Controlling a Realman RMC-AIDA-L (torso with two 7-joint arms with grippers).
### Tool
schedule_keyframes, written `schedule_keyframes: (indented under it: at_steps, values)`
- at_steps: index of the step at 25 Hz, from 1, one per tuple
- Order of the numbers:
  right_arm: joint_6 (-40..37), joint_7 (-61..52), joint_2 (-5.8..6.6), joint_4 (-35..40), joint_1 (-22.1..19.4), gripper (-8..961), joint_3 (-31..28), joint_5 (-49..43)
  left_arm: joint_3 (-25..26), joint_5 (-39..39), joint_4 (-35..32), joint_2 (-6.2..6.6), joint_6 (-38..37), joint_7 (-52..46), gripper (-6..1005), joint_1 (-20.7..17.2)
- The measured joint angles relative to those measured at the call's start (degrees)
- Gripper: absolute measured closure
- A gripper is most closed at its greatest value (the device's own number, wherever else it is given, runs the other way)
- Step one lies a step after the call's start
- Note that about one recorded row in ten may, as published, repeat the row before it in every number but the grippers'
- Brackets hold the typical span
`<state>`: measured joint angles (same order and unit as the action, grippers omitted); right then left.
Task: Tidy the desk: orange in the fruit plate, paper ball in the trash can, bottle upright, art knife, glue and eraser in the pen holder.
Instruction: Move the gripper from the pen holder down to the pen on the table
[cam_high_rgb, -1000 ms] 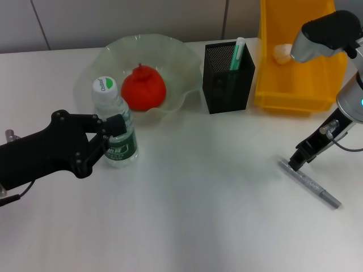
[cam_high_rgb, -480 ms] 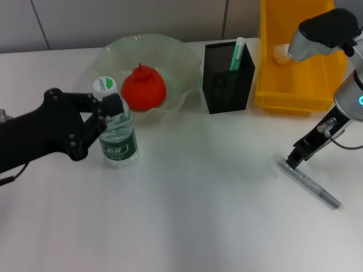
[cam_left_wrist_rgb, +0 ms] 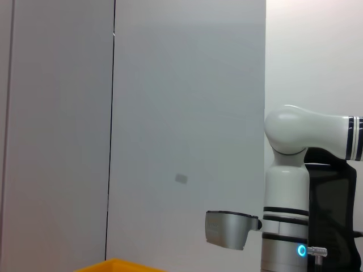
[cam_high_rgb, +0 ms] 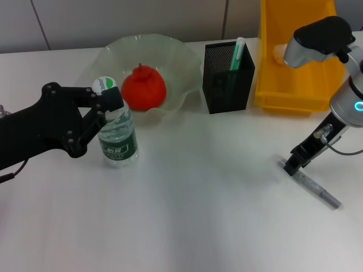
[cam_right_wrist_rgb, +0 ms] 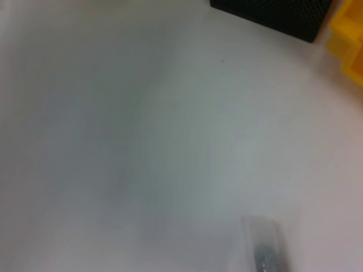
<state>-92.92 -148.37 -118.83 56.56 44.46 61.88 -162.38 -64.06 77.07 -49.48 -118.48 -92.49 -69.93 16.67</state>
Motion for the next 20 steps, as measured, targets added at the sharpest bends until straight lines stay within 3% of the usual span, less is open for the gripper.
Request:
schedule_keyframes:
  at_steps: [20]
  values:
    - [1.7,0.1,0.0,-1.8,0.1,623,0.4,-0.3,0.1,-0.8,1.0,-0.18,-1.2,1.4,993,-1.3]
